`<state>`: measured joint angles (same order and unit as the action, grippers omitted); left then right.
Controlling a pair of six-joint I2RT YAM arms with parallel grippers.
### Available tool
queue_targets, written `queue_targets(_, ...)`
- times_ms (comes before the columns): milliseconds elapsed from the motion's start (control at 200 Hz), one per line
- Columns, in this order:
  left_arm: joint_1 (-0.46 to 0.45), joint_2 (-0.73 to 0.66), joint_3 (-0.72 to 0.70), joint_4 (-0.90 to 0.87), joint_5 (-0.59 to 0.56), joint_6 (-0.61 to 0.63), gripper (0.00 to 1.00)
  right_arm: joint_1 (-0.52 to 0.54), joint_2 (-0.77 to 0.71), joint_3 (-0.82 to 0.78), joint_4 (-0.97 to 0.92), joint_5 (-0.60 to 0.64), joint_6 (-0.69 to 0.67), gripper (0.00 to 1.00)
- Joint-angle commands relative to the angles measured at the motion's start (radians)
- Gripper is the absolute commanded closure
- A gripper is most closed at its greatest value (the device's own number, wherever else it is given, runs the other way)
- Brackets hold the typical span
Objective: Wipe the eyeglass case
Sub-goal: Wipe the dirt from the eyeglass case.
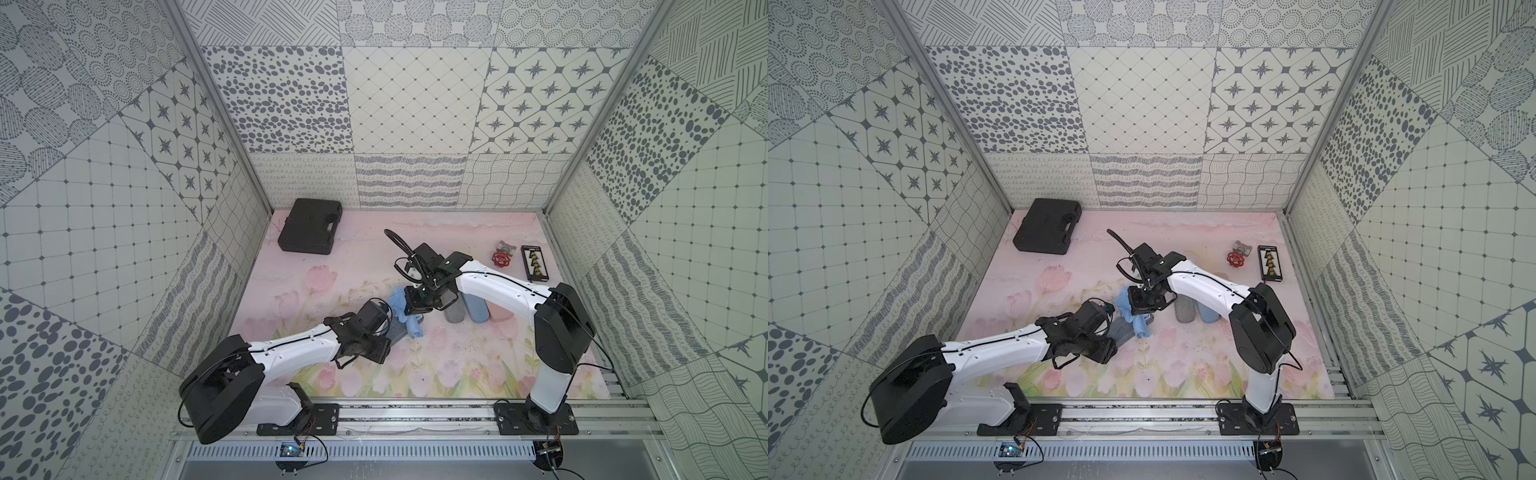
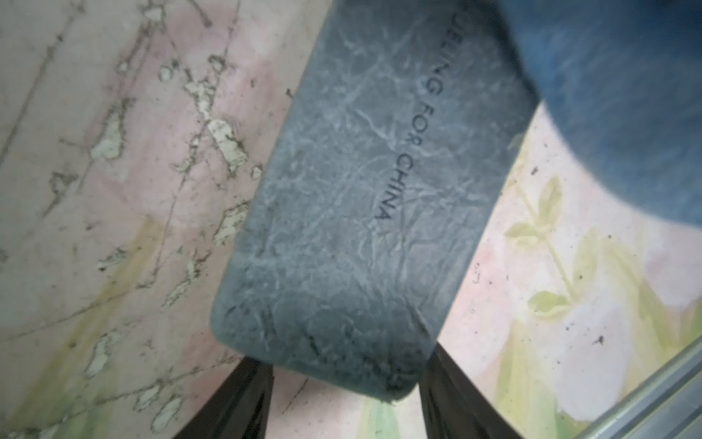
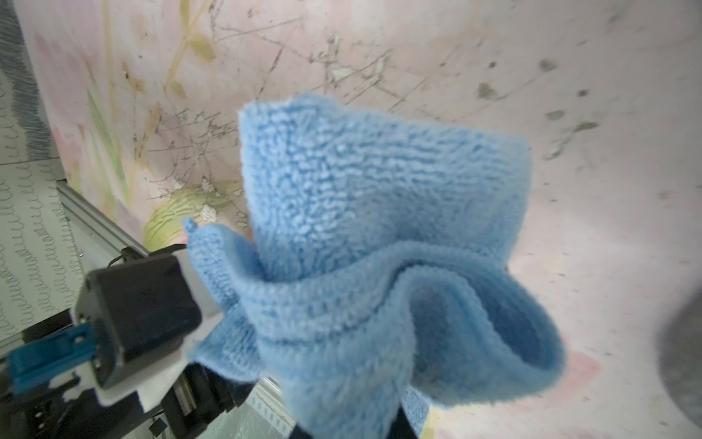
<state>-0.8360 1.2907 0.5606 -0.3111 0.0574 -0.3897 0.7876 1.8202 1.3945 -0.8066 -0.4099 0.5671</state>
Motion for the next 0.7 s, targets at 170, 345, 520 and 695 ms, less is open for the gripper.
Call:
queue_targets(170, -0.024, 0.008, 0.001, 0.078, -0.057, 0.011, 0.24, -0.014, 0.05, -0.067, 0.137, -0.162, 0.133, 1.0)
queue_targets(345, -0.024, 0.0, 0.03, 0.008, -0.1, 0.015, 0.1, -0.053, 0.022, -0.037, 0.049, -0.092, 0.058, 1.0)
queue_targets(520, -0.024, 0.028, 0.068, 0.04, -0.116, 0.102, 0.05, -0.058, 0.037, -0.002, 0.009, -0.077, 0.025, 1.0)
queue_targets(695, -0.024, 0.129, 0.098, 0.065, -0.062, 0.115, 0.06, -0.066, 0.02, -0.001, 0.003, -0.039, 0.02, 1.0)
